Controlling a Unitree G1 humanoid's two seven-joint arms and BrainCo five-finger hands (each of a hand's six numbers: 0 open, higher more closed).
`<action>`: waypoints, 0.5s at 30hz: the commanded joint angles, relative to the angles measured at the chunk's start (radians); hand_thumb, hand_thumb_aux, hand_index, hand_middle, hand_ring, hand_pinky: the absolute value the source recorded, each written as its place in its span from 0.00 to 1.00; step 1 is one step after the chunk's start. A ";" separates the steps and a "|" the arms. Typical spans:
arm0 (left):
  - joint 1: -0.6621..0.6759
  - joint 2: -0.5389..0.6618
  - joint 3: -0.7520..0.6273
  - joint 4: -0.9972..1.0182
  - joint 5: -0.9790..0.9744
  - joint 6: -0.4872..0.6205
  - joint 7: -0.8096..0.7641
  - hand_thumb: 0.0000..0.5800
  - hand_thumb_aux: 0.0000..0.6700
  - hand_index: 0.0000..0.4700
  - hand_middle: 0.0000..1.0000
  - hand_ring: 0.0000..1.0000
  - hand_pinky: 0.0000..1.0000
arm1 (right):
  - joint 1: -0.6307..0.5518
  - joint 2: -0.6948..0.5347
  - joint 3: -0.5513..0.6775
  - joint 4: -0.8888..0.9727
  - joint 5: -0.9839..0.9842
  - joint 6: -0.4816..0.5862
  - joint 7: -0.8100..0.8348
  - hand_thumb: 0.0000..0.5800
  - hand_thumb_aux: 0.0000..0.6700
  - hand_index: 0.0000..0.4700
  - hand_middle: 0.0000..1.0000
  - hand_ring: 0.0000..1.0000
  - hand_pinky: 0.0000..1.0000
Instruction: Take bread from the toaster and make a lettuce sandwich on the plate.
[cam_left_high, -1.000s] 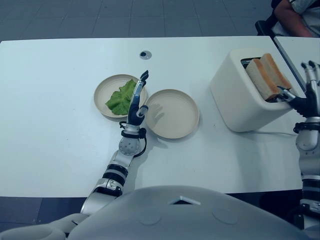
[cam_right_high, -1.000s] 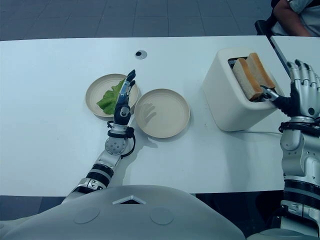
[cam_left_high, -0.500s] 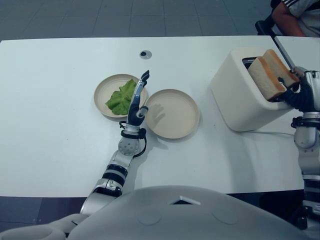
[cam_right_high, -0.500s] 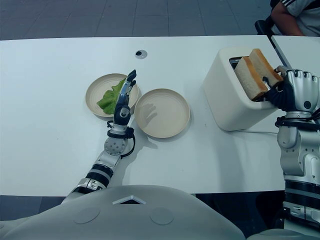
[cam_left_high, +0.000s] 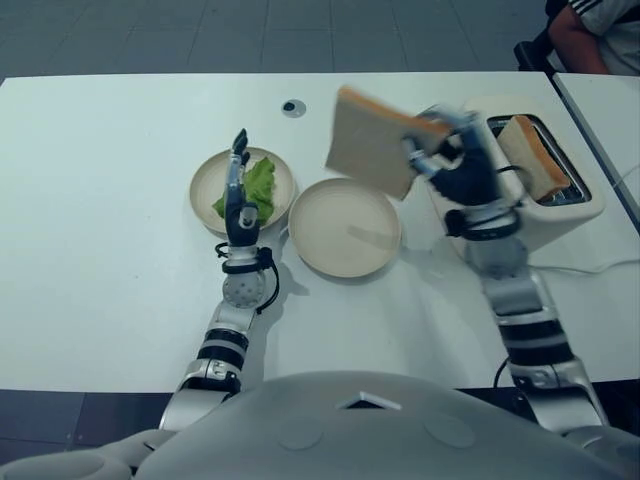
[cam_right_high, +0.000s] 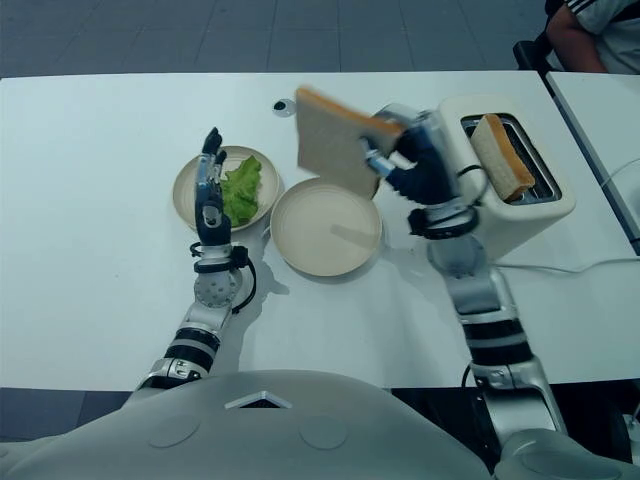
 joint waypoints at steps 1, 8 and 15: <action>-0.023 0.092 0.039 -0.067 0.157 0.109 0.066 0.00 0.00 0.00 0.00 0.00 0.00 | 0.002 -0.024 0.044 0.195 0.038 -0.016 0.155 1.00 1.00 1.00 1.00 1.00 1.00; -0.110 0.338 -0.030 0.019 0.471 0.469 0.117 0.00 0.00 0.00 0.00 0.00 0.00 | 0.034 -0.067 0.069 0.218 0.001 -0.008 0.306 1.00 1.00 1.00 1.00 1.00 1.00; -0.161 0.474 -0.202 0.145 0.564 0.603 0.002 0.10 0.05 0.05 0.00 0.00 0.00 | -0.045 -0.110 0.013 0.164 -0.301 0.003 0.092 0.00 0.00 0.00 0.00 0.00 0.00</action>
